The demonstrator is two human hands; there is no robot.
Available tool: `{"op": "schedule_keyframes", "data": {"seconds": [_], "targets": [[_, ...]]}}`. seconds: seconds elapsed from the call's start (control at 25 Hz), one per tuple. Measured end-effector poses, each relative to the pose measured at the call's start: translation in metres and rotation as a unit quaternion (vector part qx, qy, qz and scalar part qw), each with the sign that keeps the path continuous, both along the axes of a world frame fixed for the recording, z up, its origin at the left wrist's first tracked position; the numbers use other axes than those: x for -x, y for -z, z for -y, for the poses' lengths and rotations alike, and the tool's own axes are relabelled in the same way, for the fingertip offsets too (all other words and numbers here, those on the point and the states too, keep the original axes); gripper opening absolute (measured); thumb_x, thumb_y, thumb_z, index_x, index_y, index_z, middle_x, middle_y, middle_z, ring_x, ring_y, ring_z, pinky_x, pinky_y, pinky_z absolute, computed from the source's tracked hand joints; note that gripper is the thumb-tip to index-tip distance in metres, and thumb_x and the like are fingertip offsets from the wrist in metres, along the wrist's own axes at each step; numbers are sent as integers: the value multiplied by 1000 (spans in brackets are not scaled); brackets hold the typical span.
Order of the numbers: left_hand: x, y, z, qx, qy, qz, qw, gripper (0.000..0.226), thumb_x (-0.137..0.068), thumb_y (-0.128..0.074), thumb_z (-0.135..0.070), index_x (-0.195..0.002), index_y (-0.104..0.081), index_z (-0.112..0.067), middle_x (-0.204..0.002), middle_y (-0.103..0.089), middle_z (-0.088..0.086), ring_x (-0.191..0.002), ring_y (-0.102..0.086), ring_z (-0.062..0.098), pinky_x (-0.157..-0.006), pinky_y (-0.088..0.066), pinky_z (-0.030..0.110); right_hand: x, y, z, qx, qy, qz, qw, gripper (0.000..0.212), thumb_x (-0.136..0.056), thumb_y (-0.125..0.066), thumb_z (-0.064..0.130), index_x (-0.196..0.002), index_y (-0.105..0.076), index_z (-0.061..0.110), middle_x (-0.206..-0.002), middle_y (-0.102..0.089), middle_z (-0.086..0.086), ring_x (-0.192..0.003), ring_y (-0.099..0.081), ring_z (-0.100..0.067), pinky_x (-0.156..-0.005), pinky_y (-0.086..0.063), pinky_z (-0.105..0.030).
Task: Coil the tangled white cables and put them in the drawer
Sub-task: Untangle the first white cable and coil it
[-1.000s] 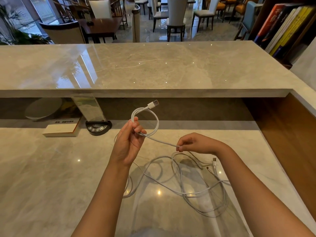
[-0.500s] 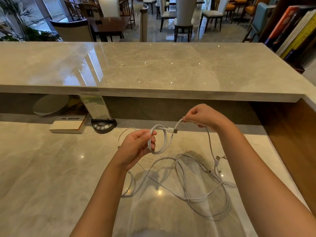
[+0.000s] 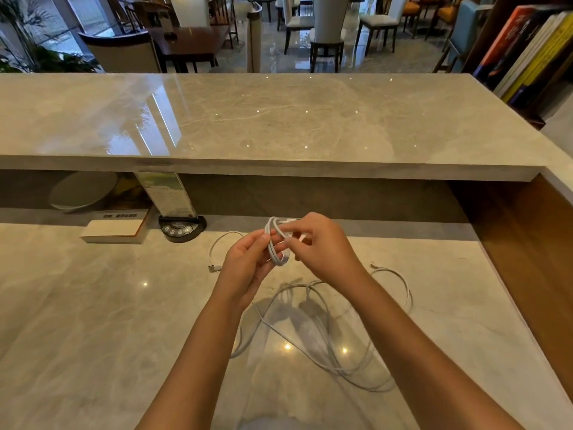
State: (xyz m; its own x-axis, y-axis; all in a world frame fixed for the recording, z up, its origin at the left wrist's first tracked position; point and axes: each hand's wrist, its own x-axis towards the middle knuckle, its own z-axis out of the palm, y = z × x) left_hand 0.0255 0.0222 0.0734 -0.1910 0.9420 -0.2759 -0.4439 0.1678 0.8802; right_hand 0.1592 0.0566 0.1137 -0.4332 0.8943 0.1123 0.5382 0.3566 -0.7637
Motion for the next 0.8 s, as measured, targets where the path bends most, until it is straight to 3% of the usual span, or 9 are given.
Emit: {"op": "schedule_keyframes", "data": {"seconds": [0.12,0.24,0.32,0.48,0.6,0.72,0.8], "targets": [[-6,1,0,-15,5,68,998,22,-96,-44,-11,-106,-64,-7,-96,-74,8,-89,-70,16,-72,-58,24,3,28,11,-73,43,-48,995,25,-85,-64,20,-109,-69,25,-86,-53,5,-66,-52,-9,-61,-49,-26],[-7,2,0,-20,16,136,990,25,-96,-43,-12,-109,-63,-5,-104,-72,12,-98,-69,18,-78,-57,24,2,46,18,-174,50,-18,983,28,-86,-63,22,-114,-65,25,-86,-51,2,-62,-47,-8,-49,-42,-19],[-6,3,0,-20,23,144,989,25,-97,-42,-12,-109,-62,-4,-104,-72,12,-100,-68,19,-80,-57,25,-2,53,19,-192,33,12,981,35,-88,-60,22,-123,-58,28,-91,-51,-2,-61,-47,-9,-47,-41,-17],[-7,6,-2,-18,-6,167,986,24,-98,-38,-12,-107,-59,-4,-99,-73,10,-93,-70,16,-77,-57,26,-11,58,20,-195,-7,52,979,48,-87,-59,16,-132,-48,29,-97,-52,-4,-63,-54,-15,-49,-50,-27],[2,8,-6,-31,-36,208,977,23,-99,-36,-12,-94,-57,-7,-80,-62,5,-68,-66,10,-66,-57,24,-30,70,20,-221,-3,24,975,24,-82,-63,14,-105,-66,15,-85,-65,-3,-70,-62,-19,-57,-52,-29],[-1,10,-2,-54,-4,222,974,21,-95,-38,-13,-93,-58,-9,-69,-57,1,-60,-58,9,-65,-55,21,-44,75,15,-239,61,126,961,6,-77,-71,15,-83,-69,17,-77,-63,-2,-74,-56,-20,-63,-44,-29],[-7,12,1,-59,21,250,966,23,-89,-43,-15,-91,-66,-10,-67,-58,1,-60,-58,9,-66,-55,21,-47,69,14,-122,120,151,974,5,-81,-64,17,-83,-68,18,-75,-65,1,-72,-55,-17,-64,-44,-30]]}}
